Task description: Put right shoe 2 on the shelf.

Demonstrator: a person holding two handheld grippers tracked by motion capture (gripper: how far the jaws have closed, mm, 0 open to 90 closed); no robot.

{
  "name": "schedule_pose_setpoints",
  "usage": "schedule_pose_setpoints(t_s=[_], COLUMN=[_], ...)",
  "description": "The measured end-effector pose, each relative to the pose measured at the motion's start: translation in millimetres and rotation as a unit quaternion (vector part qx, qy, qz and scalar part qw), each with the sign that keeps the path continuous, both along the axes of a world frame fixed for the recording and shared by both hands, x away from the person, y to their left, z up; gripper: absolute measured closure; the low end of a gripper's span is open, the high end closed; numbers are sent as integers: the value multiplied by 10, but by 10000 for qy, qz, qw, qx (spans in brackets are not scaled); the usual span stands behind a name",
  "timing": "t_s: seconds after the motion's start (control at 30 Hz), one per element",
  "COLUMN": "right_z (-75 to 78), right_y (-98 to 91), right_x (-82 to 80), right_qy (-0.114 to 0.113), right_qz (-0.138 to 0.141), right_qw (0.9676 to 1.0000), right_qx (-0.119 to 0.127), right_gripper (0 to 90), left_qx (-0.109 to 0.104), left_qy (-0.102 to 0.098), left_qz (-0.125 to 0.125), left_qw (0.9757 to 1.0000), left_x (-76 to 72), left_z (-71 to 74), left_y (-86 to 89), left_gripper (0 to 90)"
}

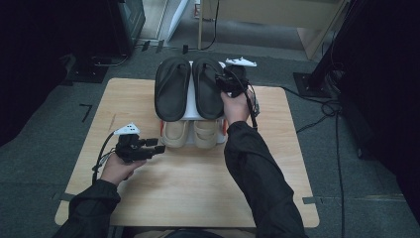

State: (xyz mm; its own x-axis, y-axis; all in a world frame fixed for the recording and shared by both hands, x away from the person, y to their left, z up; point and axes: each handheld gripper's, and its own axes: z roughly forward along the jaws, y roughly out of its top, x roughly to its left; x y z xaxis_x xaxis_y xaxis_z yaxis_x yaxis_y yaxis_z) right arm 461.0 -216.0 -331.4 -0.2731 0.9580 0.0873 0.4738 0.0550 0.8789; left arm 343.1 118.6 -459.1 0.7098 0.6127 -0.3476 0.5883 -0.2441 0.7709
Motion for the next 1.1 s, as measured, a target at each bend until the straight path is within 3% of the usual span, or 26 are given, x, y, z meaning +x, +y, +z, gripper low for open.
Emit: schedule_pose_setpoints(t_s=[0.37,0.67,1.1], right_z=[0,-3,-81], right_y=[-161,-351,-565], right_x=[-182,-351,-572], right_qy=[-40,-43,-42], right_qz=[466,836,1241], right_qw=[9989,9962,9921], right_qx=[60,254,166], right_gripper=[619,581,555], left_qx=[87,134,280], left_qy=[-4,-24,-103], left_qz=[38,98,90], left_qw=[10000,9999,9995], left_x=[-4,-3,-8], left_z=[-9,-20,-52], left_y=[4,9,-1], left_gripper=[448,436,420])
